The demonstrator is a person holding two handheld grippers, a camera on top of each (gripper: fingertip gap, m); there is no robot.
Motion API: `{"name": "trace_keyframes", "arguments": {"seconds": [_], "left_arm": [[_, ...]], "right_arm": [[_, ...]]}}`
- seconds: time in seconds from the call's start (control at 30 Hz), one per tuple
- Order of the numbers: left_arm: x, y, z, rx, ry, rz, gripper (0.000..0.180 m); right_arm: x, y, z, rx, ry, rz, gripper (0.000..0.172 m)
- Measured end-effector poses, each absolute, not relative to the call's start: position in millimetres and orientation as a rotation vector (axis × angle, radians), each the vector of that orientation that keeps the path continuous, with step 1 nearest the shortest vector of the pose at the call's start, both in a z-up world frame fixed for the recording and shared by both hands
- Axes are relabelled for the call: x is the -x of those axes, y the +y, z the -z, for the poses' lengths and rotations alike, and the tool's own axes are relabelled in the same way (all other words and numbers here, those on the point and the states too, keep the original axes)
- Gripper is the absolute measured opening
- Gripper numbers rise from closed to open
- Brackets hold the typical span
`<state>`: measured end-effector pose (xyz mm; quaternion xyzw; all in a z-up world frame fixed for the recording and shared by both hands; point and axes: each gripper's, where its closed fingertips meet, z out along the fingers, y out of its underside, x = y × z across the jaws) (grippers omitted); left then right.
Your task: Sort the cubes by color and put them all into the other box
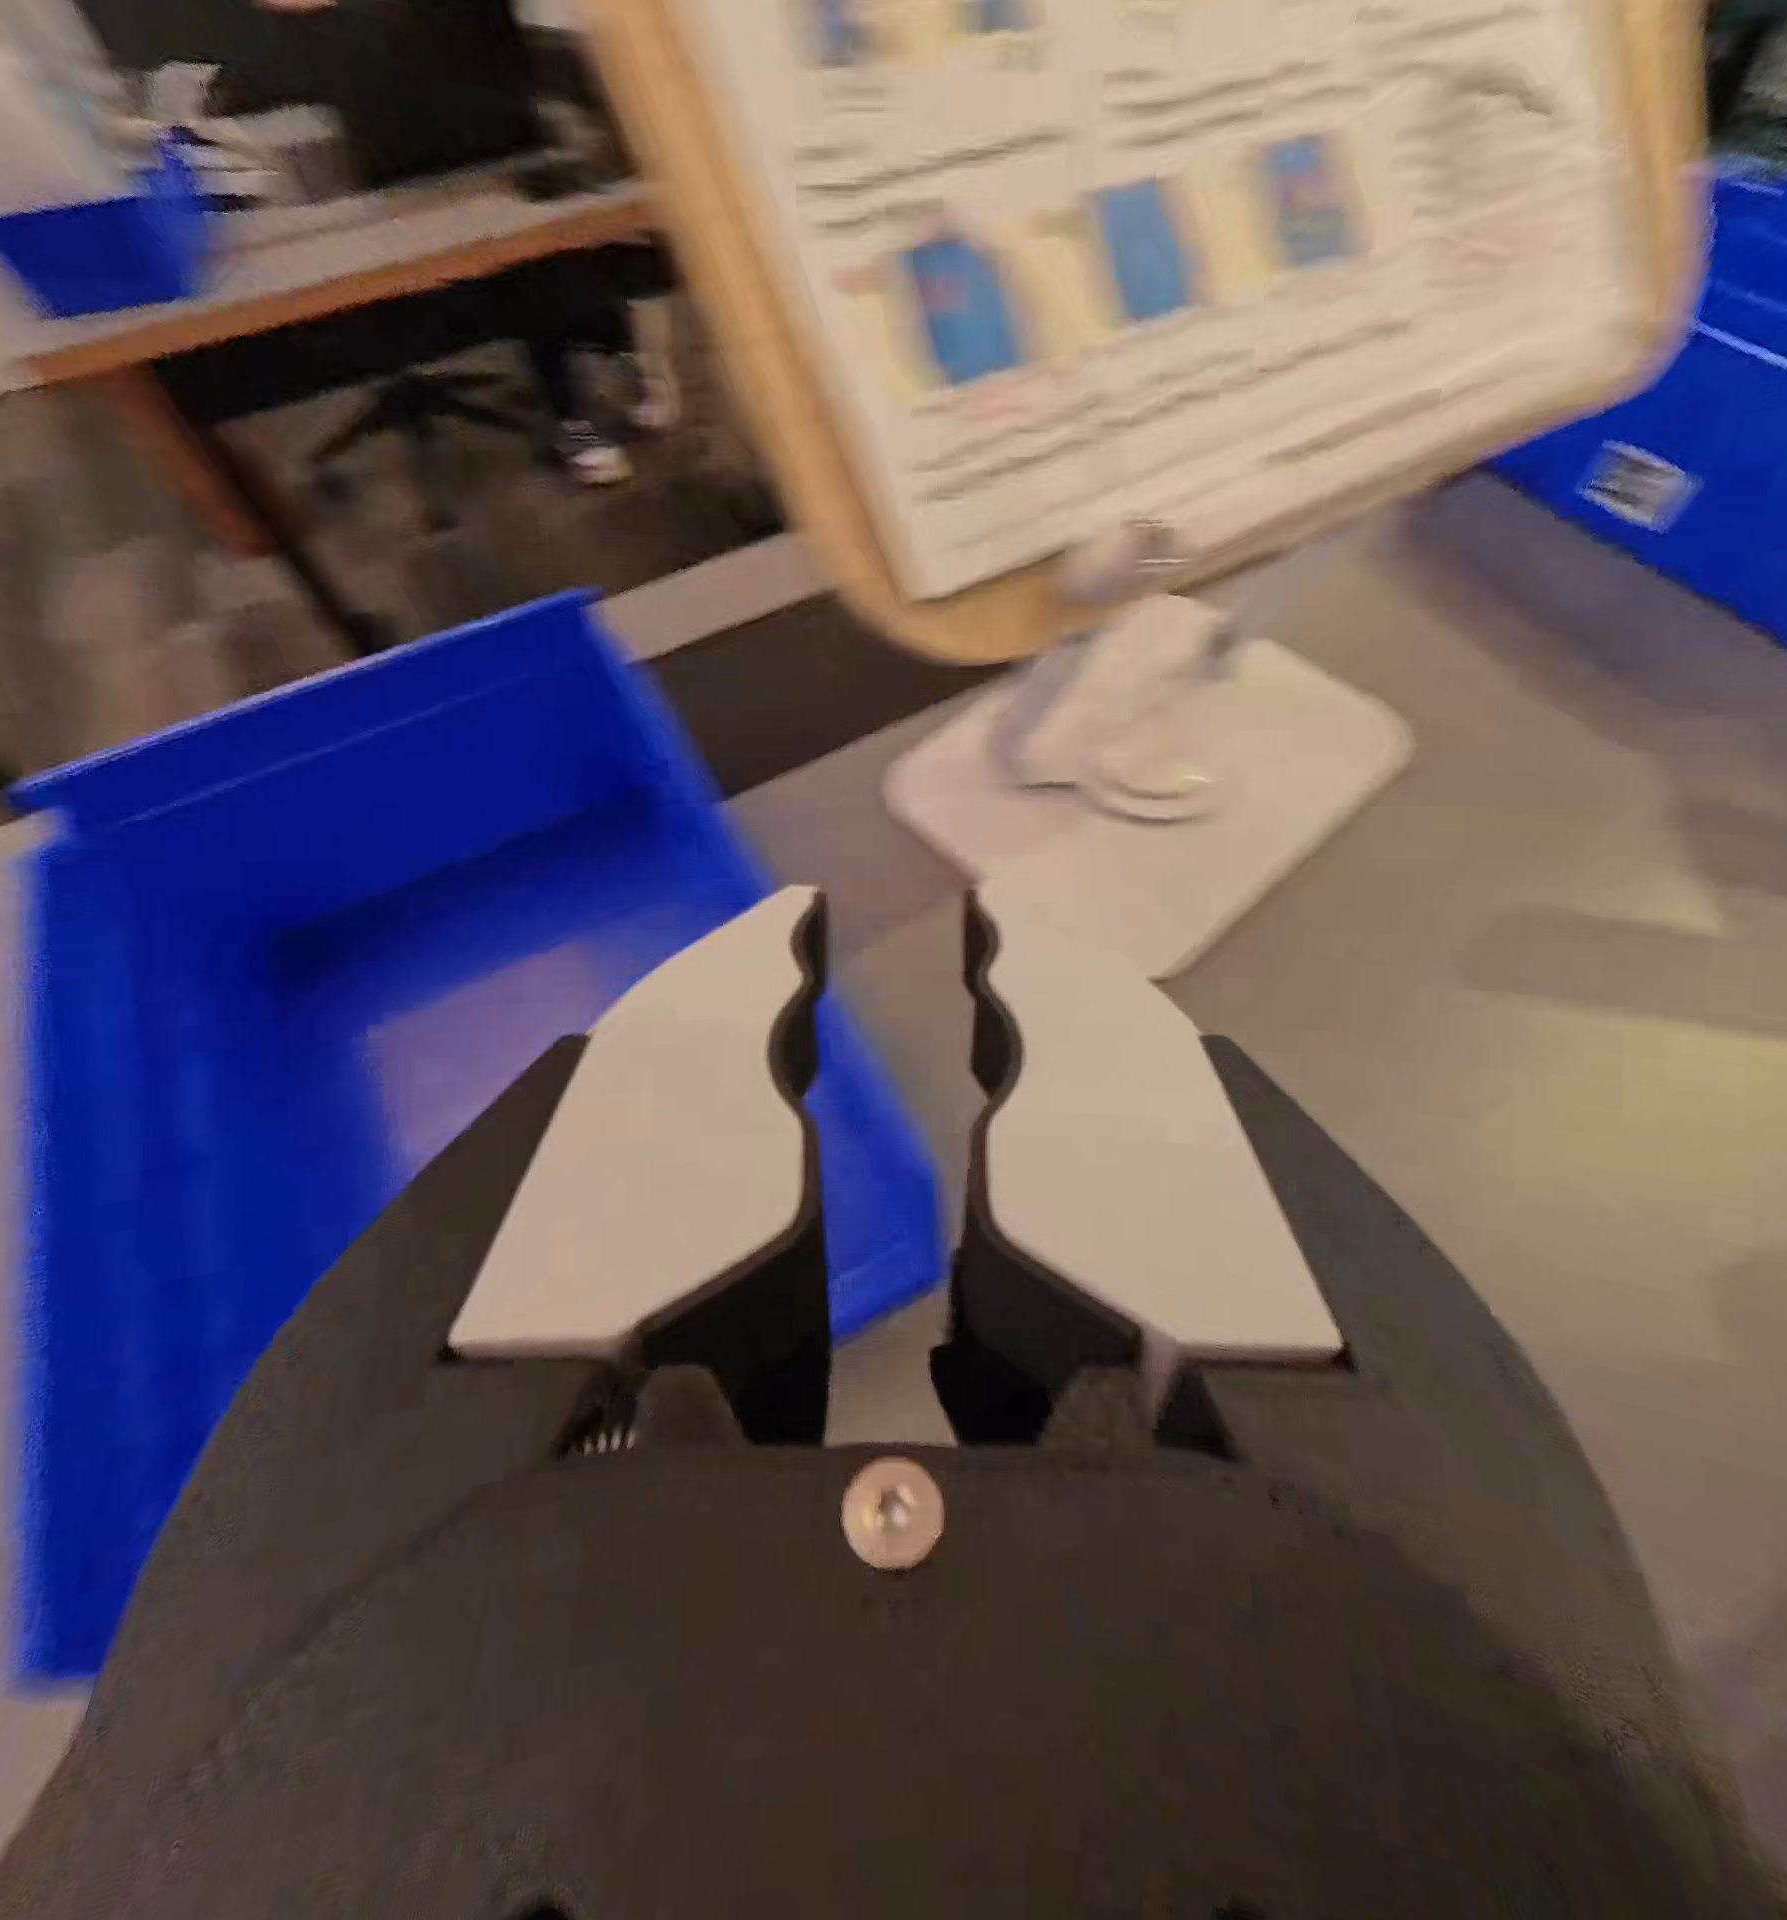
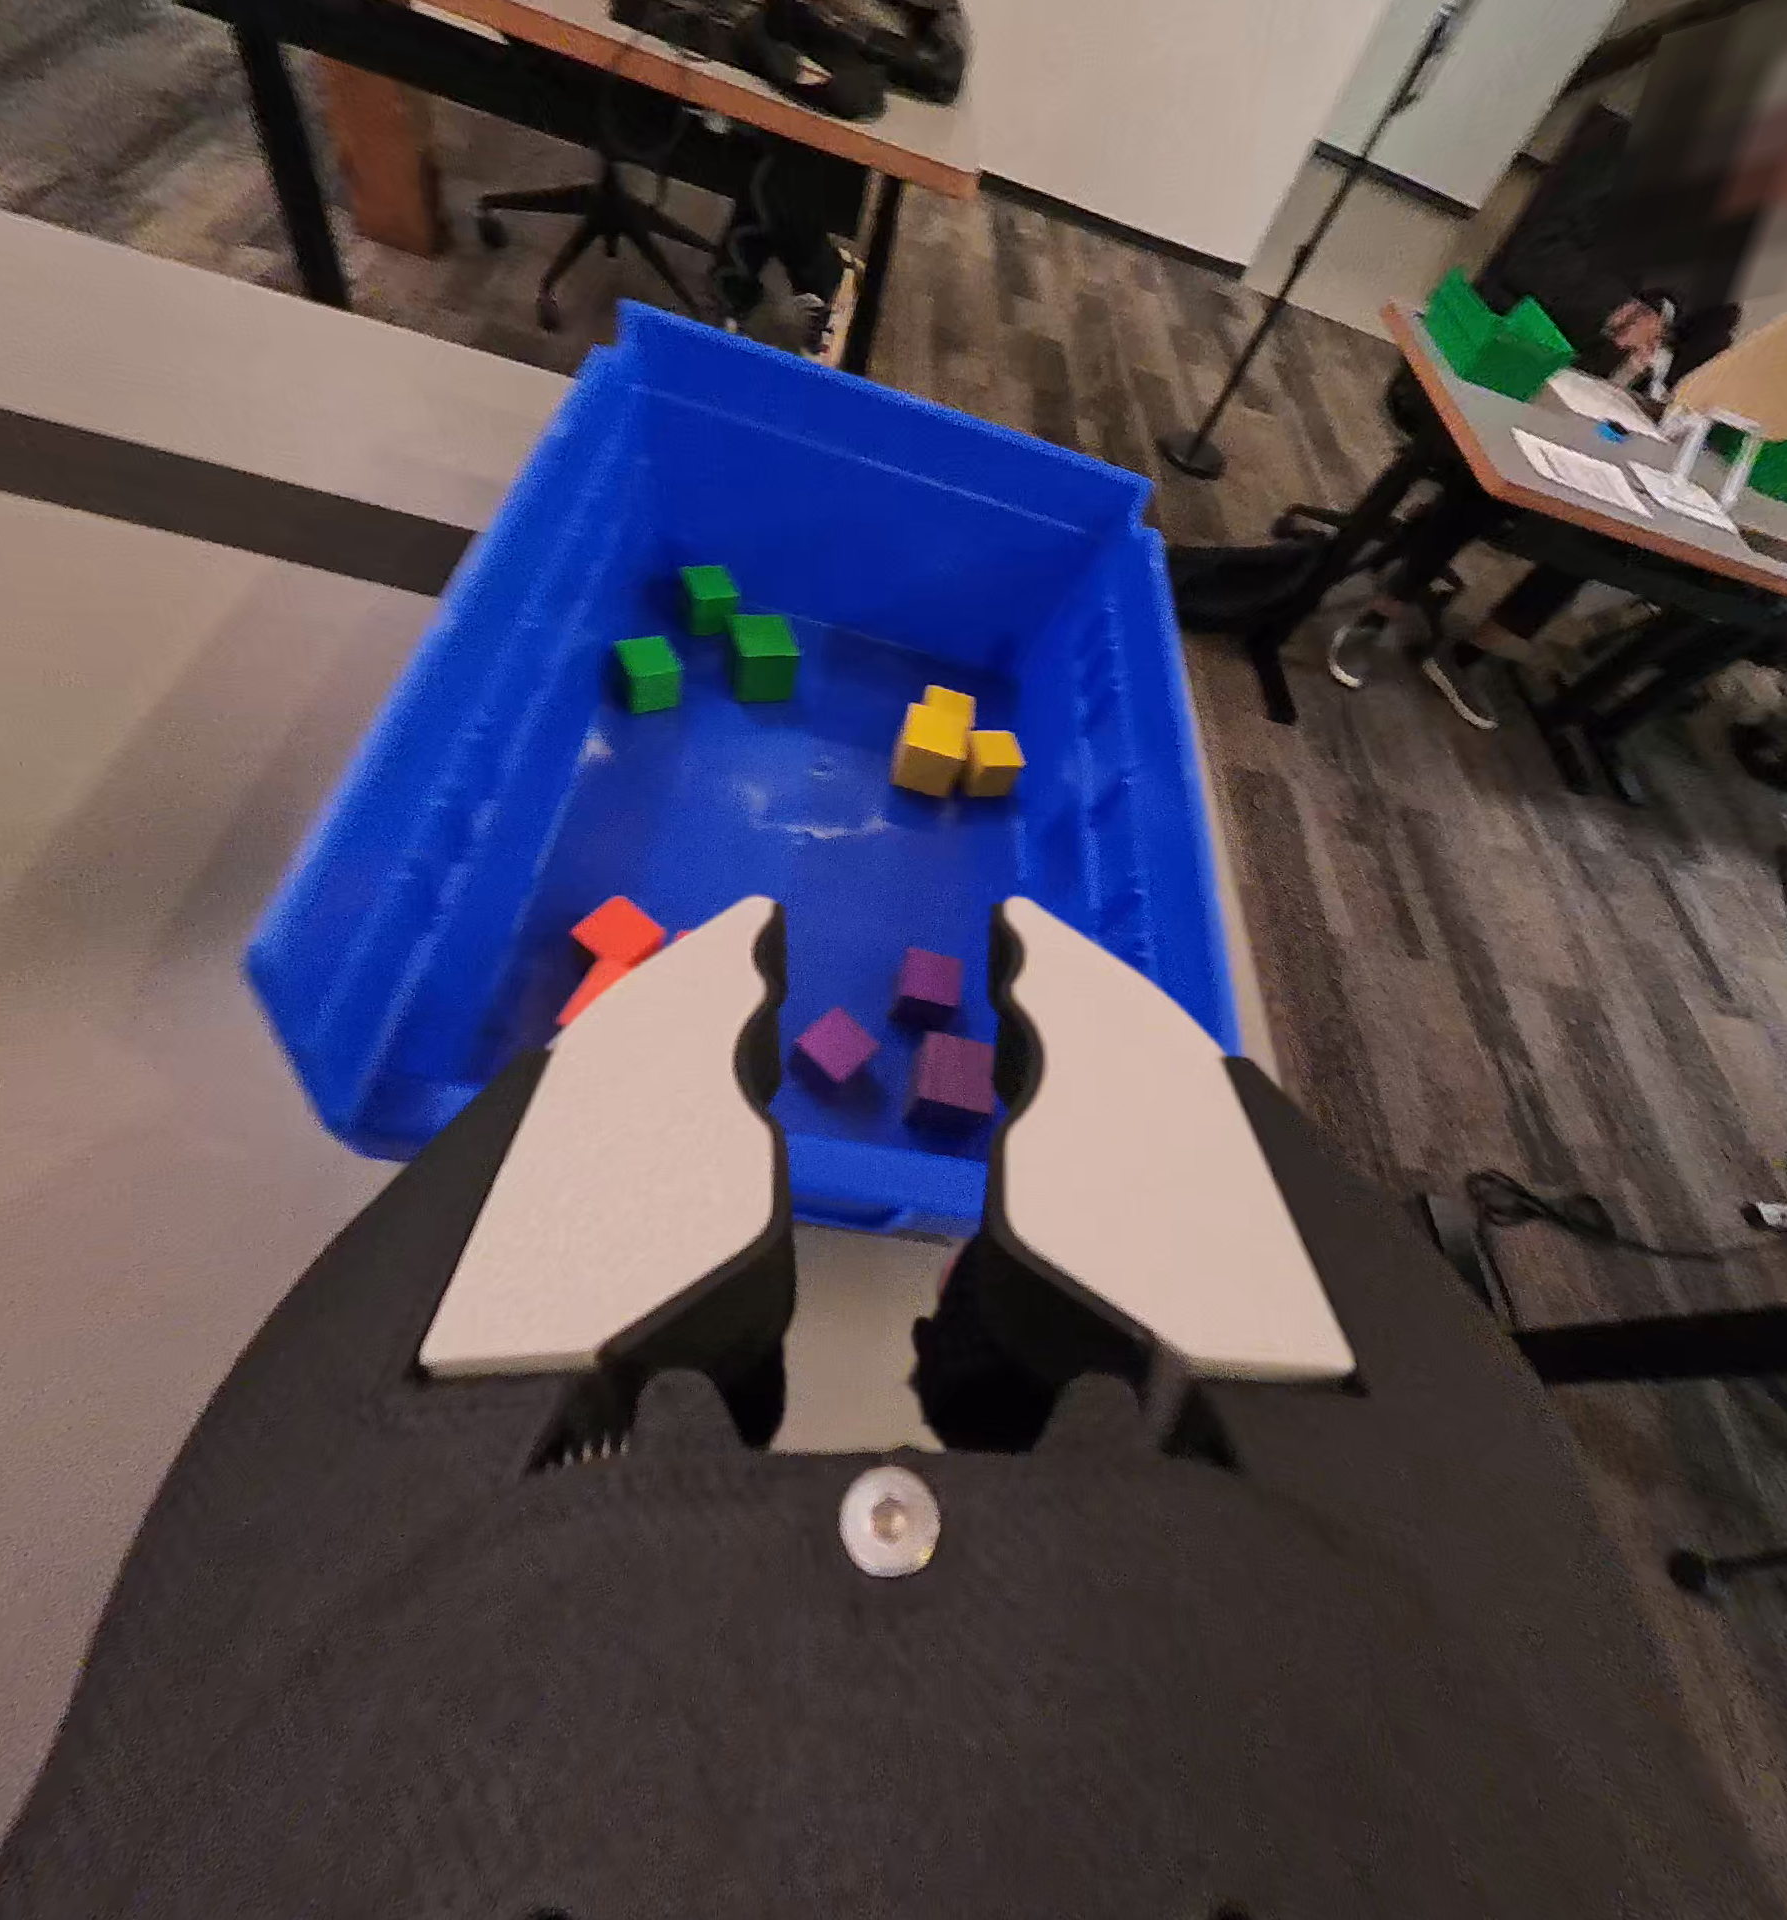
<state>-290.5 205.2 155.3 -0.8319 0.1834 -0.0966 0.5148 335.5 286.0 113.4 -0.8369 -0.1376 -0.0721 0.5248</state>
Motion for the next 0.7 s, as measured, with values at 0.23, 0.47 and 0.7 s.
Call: {"name": "trace_keyframes", "arguments": {"seconds": [0.23, 0.47, 0.7], "left_arm": [[456, 196, -133, 2.038, 0.033, -0.133, 0.05], [529, 188, -65, 2.201, -0.223, -0.128, 0.067], [517, 194, -23, 2.297, -0.282, 0.159, 0.048]], "right_arm": [[-416, 295, -118, 2.023, -0.126, 0.351, 0.059], [-441, 302, -84, 2.112, 0.022, 0.201, 0.068], [-437, 308, -53, 2.218, -0.008, 0.132, 0.061]]}}
